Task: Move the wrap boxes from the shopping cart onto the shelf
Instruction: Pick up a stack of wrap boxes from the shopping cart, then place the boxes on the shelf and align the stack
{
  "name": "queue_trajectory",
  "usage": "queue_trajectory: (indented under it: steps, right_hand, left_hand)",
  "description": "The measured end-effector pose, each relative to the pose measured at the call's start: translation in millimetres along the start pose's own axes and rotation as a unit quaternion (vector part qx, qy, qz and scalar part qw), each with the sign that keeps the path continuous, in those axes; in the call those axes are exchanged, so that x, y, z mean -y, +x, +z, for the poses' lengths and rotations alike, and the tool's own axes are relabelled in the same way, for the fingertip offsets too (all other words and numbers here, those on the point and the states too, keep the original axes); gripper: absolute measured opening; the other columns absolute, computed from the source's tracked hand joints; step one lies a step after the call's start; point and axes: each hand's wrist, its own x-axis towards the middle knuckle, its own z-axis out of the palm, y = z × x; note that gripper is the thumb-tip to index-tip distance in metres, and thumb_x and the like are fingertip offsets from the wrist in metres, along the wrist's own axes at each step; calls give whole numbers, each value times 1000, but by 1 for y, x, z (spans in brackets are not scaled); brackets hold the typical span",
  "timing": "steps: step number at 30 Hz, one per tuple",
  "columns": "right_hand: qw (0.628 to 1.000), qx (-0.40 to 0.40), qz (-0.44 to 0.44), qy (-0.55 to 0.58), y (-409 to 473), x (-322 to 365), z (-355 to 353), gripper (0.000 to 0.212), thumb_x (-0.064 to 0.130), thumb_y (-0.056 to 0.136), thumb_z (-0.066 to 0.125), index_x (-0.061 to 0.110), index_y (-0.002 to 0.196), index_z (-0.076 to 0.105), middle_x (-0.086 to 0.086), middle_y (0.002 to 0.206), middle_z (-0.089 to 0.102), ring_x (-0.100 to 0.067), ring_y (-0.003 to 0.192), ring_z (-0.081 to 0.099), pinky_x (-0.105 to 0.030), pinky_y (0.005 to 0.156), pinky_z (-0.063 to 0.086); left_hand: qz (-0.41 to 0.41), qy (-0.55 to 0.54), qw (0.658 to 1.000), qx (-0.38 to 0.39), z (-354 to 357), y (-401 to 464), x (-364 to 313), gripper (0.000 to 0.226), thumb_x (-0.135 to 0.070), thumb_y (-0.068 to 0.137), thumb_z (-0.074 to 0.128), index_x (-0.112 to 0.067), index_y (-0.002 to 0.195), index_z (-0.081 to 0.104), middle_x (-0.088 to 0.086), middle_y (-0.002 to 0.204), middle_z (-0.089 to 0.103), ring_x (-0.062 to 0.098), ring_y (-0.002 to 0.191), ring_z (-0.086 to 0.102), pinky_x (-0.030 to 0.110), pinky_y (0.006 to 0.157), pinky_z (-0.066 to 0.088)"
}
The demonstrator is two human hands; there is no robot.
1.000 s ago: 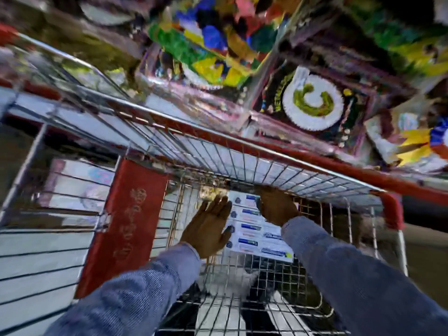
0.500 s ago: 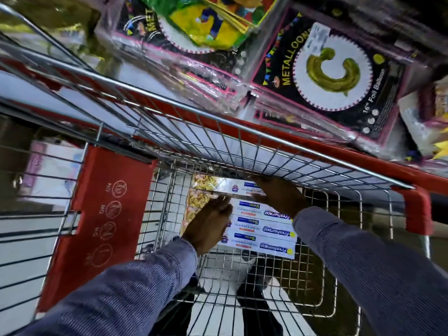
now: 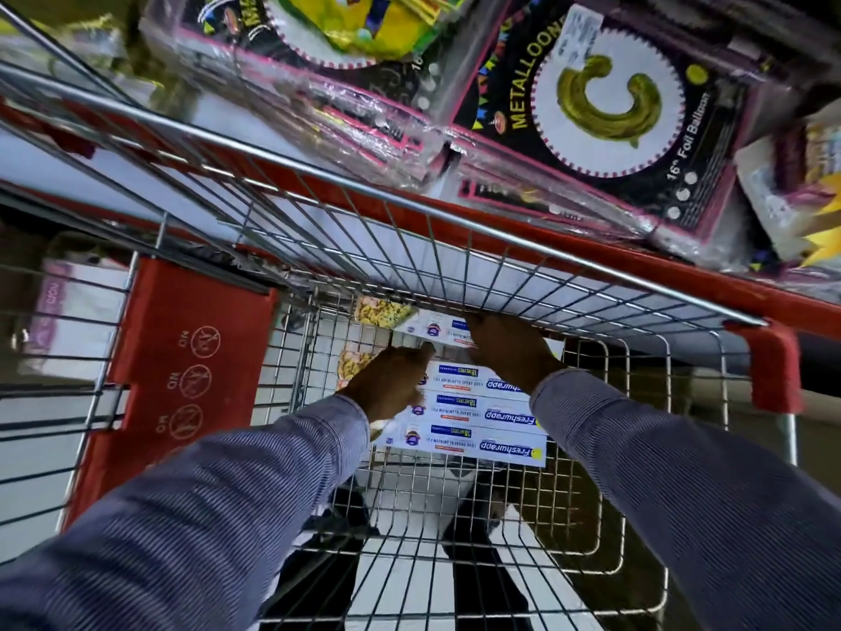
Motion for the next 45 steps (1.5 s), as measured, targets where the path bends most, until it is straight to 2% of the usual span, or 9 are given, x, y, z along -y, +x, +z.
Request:
queue_trajectory:
  steps: [5, 8, 14, 18, 25, 32, 35, 41, 45]
  right_hand:
    - [1000, -15, 19, -15, -3, 2, -5, 49, 26, 90, 62, 4, 132, 47, -21, 119, 65, -40, 109, 64, -44, 88, 53]
    - [999, -26, 12, -23, -8, 4, -10, 48, 26, 91, 61, 4, 131, 48, -21, 121, 63, -40, 110, 62, -44, 89, 51]
    - [998, -57, 3, -9, -44, 13, -45, 41, 34, 91, 61, 8, 122, 53, -17, 117, 65, -38, 106, 63, -41, 82, 50]
    - [996, -90, -23, 16, -88, 21, -104, 41, 46, 87, 62, 15, 113, 59, -14, 110, 67, -35, 99, 66, -37, 76, 50]
    - [984, -152, -85, 24, -192, 34, -270, 65, 72, 71, 52, 20, 106, 67, -7, 100, 73, -27, 89, 69, -36, 70, 57]
    - [959, -265, -90, 45, -297, 46, -451, 40, 52, 72, 72, 24, 101, 74, -2, 70, 73, -15, 60, 63, -33, 57, 49]
    - [944, -316, -82, 37, -321, 42, -497, 41, 55, 72, 69, 23, 97, 74, -5, 75, 74, -17, 65, 66, -36, 62, 53]
    - [927, -371, -47, 41, -337, 17, -570, 37, 41, 80, 74, 20, 110, 74, -1, 102, 77, -12, 77, 65, -24, 61, 43]
    - [925, -377, -5, 42, -311, -13, -601, 46, 40, 83, 71, 11, 120, 68, -7, 123, 70, -22, 106, 66, -25, 81, 49]
  left_hand:
    - [-46, 17, 997, 58, -9, 4, 0, 35, -22, 97, 58, -2, 125, 55, 26, 113, 67, 39, 97, 68, 47, 87, 55]
    - [-27, -13, 999, 42, -7, -3, -1, 62, -3, 86, 68, -6, 142, 41, 24, 119, 61, 36, 102, 65, 43, 89, 51]
    - [48, 20, 997, -56, -38, -42, -17, 66, -24, 82, 76, -6, 138, 46, 22, 122, 64, 38, 108, 60, 42, 83, 52]
    - [89, 14, 990, -105, -94, -95, -38, 70, -24, 73, 83, -12, 133, 48, 17, 107, 71, 31, 88, 71, 36, 72, 59]
    - [126, 9, 971, -202, -233, -187, -97, 63, -68, 86, 52, -28, 134, 51, 2, 130, 64, 12, 119, 53, 20, 93, 38]
    - [146, 17, 938, -315, -413, -248, -184, 55, -24, 67, 86, -29, 119, 69, -29, 91, 59, -26, 90, 38, -12, 77, 25]
    - [154, 19, 939, -307, -465, -251, -202, 52, -28, 68, 83, -31, 119, 69, -23, 115, 67, -18, 100, 52, -5, 81, 36]
    - [165, 22, 929, -331, -547, -247, -231, 43, -33, 67, 77, -25, 109, 73, -14, 103, 76, -6, 91, 67, 23, 81, 56]
    - [163, 38, 930, -327, -576, -228, -239, 39, -32, 69, 78, -25, 107, 74, -12, 104, 77, 1, 90, 69, 30, 79, 58]
